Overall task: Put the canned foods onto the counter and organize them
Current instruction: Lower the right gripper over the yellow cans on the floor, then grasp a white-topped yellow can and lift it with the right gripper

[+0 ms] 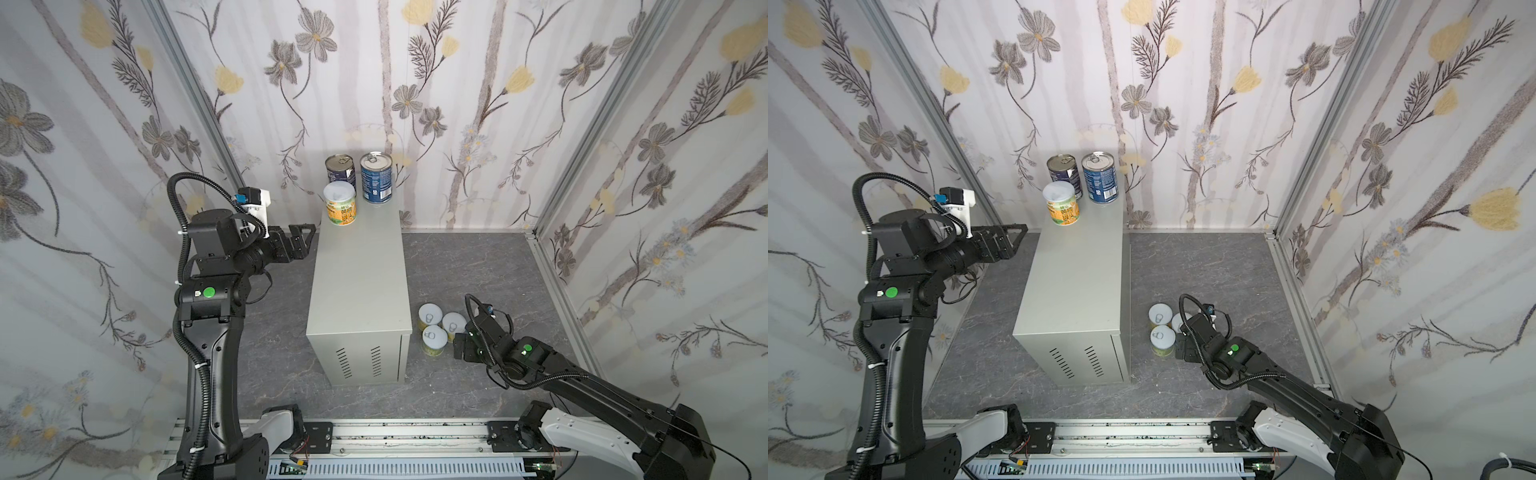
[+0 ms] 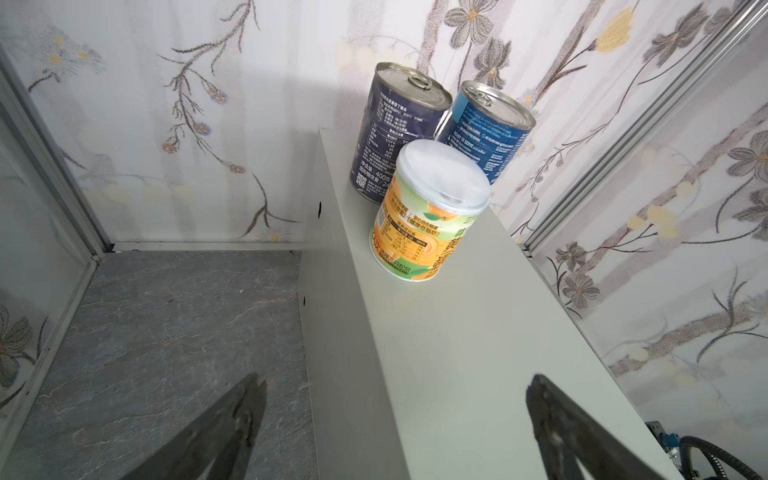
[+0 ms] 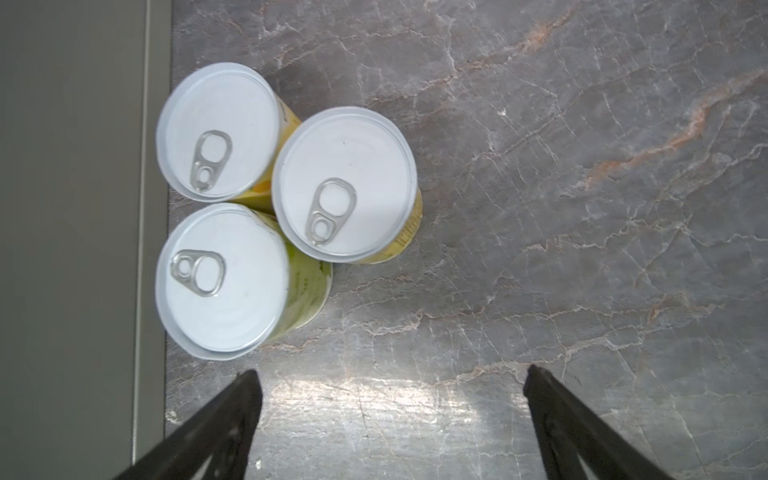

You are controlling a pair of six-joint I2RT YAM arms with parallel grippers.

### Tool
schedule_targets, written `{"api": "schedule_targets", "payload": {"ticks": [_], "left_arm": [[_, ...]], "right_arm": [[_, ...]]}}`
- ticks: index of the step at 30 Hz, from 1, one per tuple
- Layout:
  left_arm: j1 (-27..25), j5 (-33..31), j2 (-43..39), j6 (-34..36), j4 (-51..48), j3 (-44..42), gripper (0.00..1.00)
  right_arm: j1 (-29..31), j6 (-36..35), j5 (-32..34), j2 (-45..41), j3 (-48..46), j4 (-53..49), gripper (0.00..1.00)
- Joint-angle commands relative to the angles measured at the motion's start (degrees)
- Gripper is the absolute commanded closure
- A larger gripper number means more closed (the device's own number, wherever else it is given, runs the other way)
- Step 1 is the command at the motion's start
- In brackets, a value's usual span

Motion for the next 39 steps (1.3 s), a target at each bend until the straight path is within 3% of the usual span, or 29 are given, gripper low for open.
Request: {"api": "schedule_targets", "payload": {"ticks": [1, 7, 19, 27, 39], "left_arm": [[-0.06, 3.02, -0.52, -1.64, 1.94, -0.32, 0.0], [-0.59, 4.81, -1.07, -2.78, 3.76, -1.03, 0.0], [-1.72, 5.22, -1.16, -2.68, 4.42, -1.0, 0.0], [-1.72, 5.48, -1.2, -3.22, 6.29, -2.67, 0.0], [-1.91, 6.17, -1.86, -2.86, 7.48, -4.41, 0.0]], "right_arm": [[-0.96, 1.54, 1.65, 0.24, -2.13, 2.89, 0.02], [-3.33, -3.09, -0.62, 3.9, -3.99, 12.26, 0.03], [-7.96, -12.08, -1.83, 17.29, 1.61, 22.8, 0.08], [-8.39, -15.4, -2.53, 22.71, 4.89, 26.14, 0.1], [-9.75, -17.92, -3.78, 28.93, 9.5, 28.04, 0.22]]}}
